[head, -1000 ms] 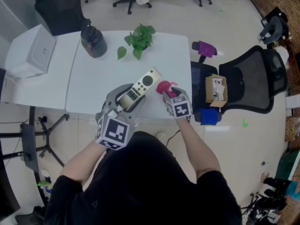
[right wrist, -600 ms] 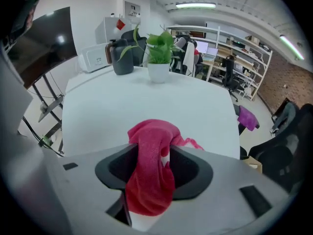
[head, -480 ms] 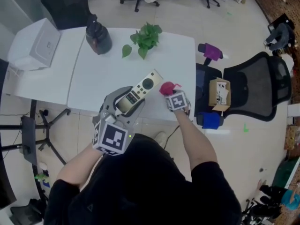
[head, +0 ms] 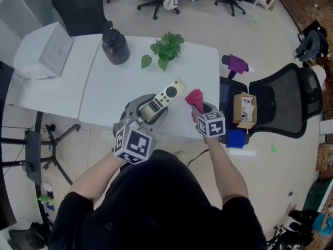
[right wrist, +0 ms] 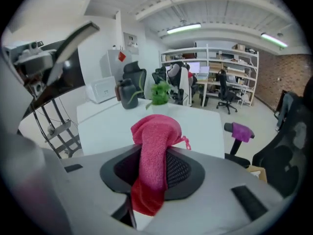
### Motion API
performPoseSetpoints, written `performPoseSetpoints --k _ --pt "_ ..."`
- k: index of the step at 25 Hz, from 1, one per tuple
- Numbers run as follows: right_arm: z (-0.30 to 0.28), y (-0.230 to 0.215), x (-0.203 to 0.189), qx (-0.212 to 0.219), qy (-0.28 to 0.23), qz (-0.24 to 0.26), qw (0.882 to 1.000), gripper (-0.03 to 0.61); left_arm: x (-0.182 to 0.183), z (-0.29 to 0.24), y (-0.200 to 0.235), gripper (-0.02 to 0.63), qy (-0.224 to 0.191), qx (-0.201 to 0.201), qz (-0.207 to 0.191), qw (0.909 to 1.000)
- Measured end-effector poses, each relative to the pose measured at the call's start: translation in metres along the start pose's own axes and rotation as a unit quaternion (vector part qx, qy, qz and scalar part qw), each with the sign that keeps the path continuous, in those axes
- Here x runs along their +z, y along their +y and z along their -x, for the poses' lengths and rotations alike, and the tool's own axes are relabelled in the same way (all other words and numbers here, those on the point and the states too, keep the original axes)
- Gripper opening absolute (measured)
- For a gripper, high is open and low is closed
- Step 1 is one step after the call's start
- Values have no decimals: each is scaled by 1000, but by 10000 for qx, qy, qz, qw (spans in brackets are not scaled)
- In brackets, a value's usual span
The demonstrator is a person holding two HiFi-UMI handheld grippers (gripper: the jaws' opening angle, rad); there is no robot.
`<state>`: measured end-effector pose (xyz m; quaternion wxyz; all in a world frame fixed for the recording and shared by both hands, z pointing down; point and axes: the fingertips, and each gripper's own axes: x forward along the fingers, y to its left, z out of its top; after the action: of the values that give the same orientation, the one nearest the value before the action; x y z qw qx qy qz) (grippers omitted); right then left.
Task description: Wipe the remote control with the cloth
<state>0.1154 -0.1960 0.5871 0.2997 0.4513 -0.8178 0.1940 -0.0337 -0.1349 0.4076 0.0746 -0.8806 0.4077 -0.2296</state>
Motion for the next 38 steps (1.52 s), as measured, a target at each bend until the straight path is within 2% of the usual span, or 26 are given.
performPoseSetpoints --k 6,13,19,22,26,30,34,38 --pt "97 43 90 105 -1191 573 9912 120 -10 -19 10 212 55 34 -80 9999" --pt "155 105 150 418 -1843 1593 9690 120 -14 -37 11 212 148 58 -469 9988" --pt "149 153 161 818 -1593 2075 9617 120 -9 -41 3 212 147 69 -982 9950" --pt "139 172 157 1087 -1299 2439 9549 120 -4 -39 -1 212 128 122 -1394 9901" --pt "129 189 152 1366 -850 2778 9471 120 2 -32 -7 212 -4 227 -2108 9773" --pt "128 195 147 1551 -562 2902 9426 120 12 -21 -10 212 -246 491 -2734 9603" --pt "132 193 149 1419 -568 2935 9437 120 21 -10 -13 210 -549 678 -3053 9483" --pt "140 186 152 1040 -682 3090 9429 117 29 -4 -15 210 -756 701 -3065 9463"
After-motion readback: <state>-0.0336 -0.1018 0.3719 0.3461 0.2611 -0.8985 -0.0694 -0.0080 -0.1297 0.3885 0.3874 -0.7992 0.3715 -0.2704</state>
